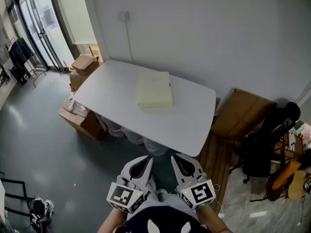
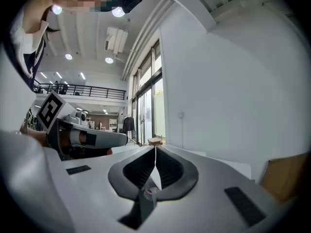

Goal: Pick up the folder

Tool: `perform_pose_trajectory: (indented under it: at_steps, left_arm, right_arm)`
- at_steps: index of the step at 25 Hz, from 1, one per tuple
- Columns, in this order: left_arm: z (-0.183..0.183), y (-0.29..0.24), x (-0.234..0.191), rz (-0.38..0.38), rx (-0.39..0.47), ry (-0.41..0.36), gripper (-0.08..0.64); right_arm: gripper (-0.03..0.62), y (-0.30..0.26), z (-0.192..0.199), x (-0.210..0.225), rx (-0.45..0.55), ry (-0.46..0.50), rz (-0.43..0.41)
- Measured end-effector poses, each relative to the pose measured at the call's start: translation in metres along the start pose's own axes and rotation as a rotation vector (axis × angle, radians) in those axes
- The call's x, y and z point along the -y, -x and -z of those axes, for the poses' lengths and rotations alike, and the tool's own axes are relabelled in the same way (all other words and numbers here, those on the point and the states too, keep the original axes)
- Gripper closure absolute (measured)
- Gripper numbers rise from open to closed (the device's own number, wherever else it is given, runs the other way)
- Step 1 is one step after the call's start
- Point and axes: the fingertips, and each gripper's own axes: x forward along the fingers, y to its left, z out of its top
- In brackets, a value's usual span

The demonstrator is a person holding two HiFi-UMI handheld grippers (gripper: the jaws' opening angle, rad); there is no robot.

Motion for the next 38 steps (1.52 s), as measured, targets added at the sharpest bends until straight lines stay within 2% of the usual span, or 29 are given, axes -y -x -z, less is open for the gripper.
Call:
perform_pose_trajectory:
  at_steps: [12, 26, 31, 38]
  left_arm:
    - [0.004, -0.01, -0.011, -0.011, -0.017, -0.006, 0.555]
    - [0.001, -0.036, -0.039, -0.007, -0.02, 0.01, 0.555]
    - [-0.009, -0.06, -0.054, 0.022, -0.006, 0.014, 0.555]
    - [-0.012, -0.092, -0.09, 0.037, -0.055, 0.015, 0.555]
  right_arm:
    - [0.58, -0.008, -0.005, -0.002, 0.059, -0.024, -0.053]
    - [0.58, -0.038, -0.007, 0.017, 0.062, -0.035, -0.046]
    - [0.58, -0.059, -0.01, 0.034, 0.058, -0.032, -0.024]
    - [0.58, -0.098, -0.012, 0.054, 0.041, -0.036, 0.003]
